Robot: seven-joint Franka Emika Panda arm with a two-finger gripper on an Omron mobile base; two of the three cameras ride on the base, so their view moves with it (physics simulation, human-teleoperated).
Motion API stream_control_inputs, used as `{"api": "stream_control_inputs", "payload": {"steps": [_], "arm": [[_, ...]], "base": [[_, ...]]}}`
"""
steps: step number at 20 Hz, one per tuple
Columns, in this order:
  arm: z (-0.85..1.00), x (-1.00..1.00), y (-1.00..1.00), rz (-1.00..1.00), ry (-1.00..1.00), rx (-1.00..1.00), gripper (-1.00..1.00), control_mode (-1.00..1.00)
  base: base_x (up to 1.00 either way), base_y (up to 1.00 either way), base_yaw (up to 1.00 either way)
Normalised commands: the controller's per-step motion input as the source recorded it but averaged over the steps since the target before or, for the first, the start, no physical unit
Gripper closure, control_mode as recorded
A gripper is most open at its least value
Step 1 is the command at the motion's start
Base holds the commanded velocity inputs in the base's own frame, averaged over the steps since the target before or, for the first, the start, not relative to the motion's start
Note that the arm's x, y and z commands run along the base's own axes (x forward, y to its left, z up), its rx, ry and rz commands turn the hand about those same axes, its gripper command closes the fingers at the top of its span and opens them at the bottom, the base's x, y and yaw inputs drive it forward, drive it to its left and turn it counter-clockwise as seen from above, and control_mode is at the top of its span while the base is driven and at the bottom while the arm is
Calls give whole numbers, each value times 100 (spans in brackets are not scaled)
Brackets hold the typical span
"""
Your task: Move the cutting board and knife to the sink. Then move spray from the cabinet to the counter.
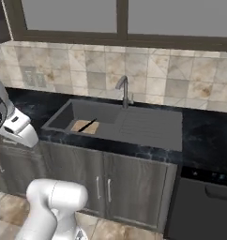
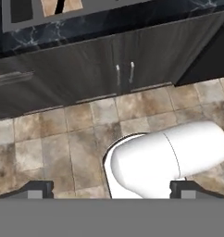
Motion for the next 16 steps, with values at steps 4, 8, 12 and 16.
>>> {"api": "stream_control_inputs", "payload": {"steps": [4, 8, 12, 16], "arm": [[0, 0, 0, 0, 0, 0, -100, 100], [0, 0, 0, 0, 0, 0, -100, 100], [0, 0, 0, 0, 0, 0, -100, 100], [0, 0, 0, 0, 0, 0, -100, 100]], "base": [[-9, 42, 91], [3, 11, 99], [50, 1, 91], [99, 0, 77]]}}
